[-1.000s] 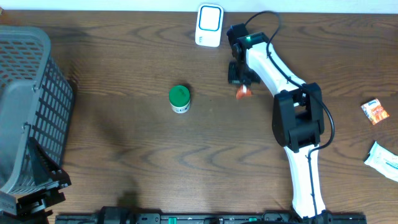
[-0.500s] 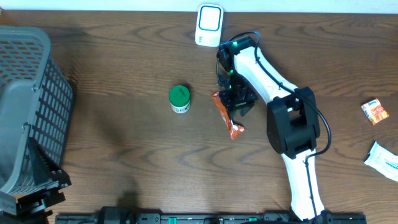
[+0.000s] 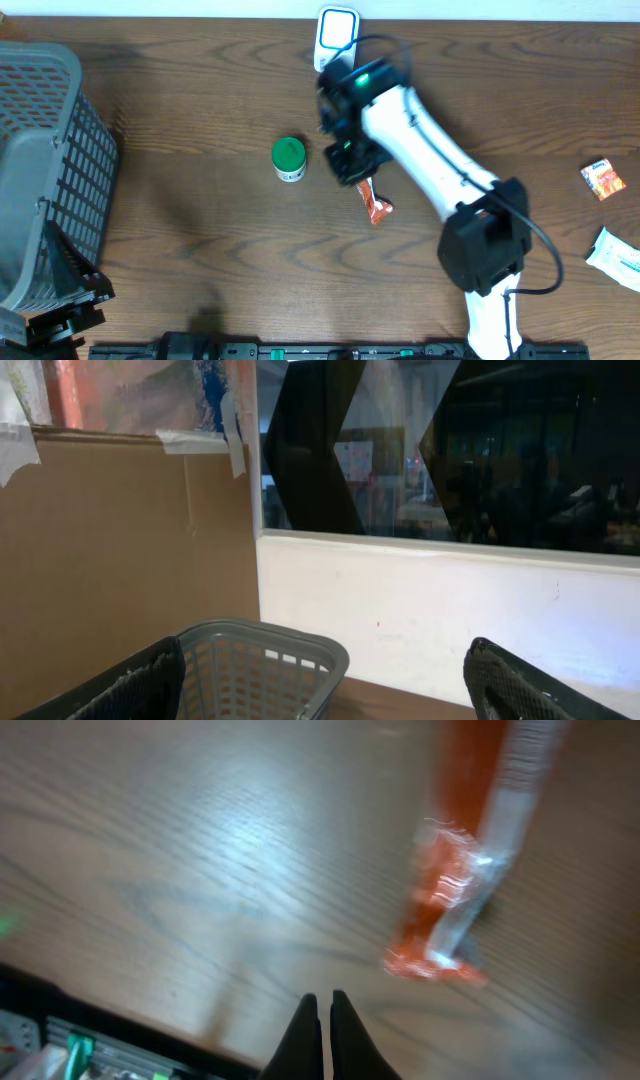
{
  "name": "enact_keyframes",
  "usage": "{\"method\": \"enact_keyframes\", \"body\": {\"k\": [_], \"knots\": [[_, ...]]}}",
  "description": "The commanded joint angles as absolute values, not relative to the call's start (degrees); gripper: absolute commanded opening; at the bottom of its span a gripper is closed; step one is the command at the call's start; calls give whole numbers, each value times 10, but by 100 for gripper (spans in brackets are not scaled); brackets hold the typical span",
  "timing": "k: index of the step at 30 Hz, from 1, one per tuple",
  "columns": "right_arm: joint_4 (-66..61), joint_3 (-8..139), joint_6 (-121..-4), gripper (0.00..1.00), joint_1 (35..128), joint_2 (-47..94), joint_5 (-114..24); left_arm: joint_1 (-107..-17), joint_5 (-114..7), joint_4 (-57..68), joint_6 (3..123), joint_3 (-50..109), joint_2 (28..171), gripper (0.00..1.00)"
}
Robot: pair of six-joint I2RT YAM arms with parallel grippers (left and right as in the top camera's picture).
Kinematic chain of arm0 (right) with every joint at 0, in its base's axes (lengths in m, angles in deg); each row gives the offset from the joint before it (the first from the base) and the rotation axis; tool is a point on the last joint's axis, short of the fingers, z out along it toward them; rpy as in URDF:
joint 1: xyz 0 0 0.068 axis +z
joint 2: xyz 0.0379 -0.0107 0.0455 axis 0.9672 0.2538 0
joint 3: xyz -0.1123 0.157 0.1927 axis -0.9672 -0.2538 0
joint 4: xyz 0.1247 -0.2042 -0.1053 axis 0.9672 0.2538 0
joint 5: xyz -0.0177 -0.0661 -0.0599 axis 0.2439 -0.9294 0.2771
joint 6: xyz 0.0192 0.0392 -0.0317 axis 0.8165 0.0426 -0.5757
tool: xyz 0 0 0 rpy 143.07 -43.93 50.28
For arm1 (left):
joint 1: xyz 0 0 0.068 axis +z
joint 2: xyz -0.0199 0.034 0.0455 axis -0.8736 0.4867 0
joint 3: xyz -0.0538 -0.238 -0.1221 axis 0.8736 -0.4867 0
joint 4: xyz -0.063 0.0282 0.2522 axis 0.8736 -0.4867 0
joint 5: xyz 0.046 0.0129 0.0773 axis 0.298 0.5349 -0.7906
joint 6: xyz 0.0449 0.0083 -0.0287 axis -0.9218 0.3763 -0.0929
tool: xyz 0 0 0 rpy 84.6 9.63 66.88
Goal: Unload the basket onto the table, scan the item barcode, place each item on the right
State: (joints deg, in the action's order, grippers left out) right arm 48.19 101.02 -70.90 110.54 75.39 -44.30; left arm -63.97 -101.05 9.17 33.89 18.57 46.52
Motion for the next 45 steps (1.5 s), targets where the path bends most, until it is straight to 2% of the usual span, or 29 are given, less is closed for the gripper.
{"method": "enact_keyframes", "body": {"k": [1, 5, 12, 18, 19, 20, 22, 23, 26, 28, 29, 30, 32, 37, 38, 41, 45], "knots": [[443, 930, -707, 1, 1134, 761, -428, -637, -1008, 93, 340, 184, 455, 89], [402, 843, -678, 1, 1144, 761, -466, -637, -1008, 93, 340, 184, 448, 89], [374, 811, -591, 1, 1094, 761, -692, -637, -1008, 93, 340, 184, 447, 89], [363, 834, -547, 1, 1029, 755, -703, -637, -1008, 92, 340, 184, 447, 89], [363, 846, -547, 9, 1013, 742, -647, -637, -1008, 92, 340, 184, 447, 89], [363, 851, -547, 33, 1004, 732, -601, -637, -1008, 92, 340, 184, 447, 89], [363, 853, -547, 95, 987, 708, -485, -637, -1008, 92, 340, 184, 447, 89], [362, 853, -548, 99, 980, 697, -433, -637, -1008, 92, 340, 184, 447, 89], [356, 853, -550, 99, 961, 671, -313, -637, -1008, 92, 340, 184, 447, 89], [345, 853, -579, 99, 955, 662, -300, -637, -1008, 92, 340, 184, 447, 89], [337, 853, -585, 88, 954, 660, -307, -637, -1008, 92, 340, 184, 447, 89], [332, 853, -566, 91, 954, 660, -304, -637, -1008, 92, 340, 184, 447, 89], [315, 853, -484, 99, 956, 661, -293, -637, -1008, 92, 340, 184, 447, 89], [347, 845, -72, 99, 961, 661, -379, -637, -1008, 92, 340, 184, 447, 89], [340, 843, -27, 99, 961, 661, -389, -637, -1008, 92, 340, 184, 447, 89], [288, 843, 16, 92, 961, 662, -425, -637, -1008, 92, 340, 184, 447, 89], [271, 843, 95, 96, 961, 667, -495, -637, -1008, 92, 340, 184, 447, 89]]}}
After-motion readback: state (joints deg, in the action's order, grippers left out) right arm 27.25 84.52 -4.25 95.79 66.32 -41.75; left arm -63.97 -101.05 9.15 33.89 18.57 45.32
